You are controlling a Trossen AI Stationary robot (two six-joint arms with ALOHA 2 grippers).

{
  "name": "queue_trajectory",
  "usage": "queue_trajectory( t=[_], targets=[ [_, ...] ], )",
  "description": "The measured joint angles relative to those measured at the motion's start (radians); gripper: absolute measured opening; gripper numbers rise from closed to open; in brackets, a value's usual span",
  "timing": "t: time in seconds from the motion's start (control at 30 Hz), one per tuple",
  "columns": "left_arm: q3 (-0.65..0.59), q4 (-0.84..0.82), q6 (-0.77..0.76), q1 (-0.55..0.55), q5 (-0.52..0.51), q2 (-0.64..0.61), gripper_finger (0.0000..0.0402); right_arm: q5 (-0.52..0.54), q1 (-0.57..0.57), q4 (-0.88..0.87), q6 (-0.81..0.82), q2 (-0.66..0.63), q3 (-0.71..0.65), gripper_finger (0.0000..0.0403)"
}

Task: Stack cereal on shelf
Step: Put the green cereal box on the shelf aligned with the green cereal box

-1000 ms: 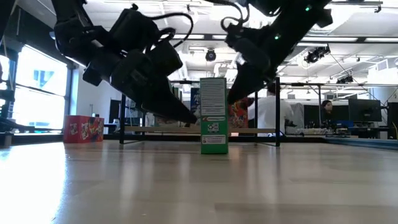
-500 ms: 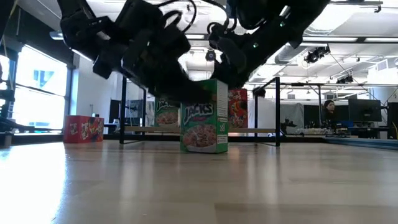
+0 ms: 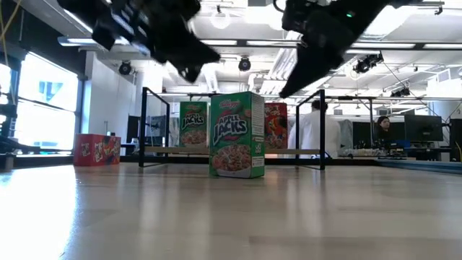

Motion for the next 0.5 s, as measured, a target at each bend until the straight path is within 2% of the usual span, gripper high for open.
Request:
queue_trajectory(
  t=[0.13, 0.27, 0.5],
  targets=[
    [0.001, -0.068, -0.022, 0.03, -0.007, -0.084, 0.0, -0.001, 0.066, 0.113, 0.115, 0.012, -0.089, 0.0],
    [0.001, -0.132, -0.026, 0.07, -0.009, -0.122, 0.0, 0.045, 0.084, 0.272, 0.187, 0.014, -0.186, 0.0],
    [0.026, -0.209, 0.057, 0.11, -0.01, -0.122, 0.0001, 0.012, 0.022, 0.529, 0.136, 0.028, -0.265, 0.0]
  ],
)
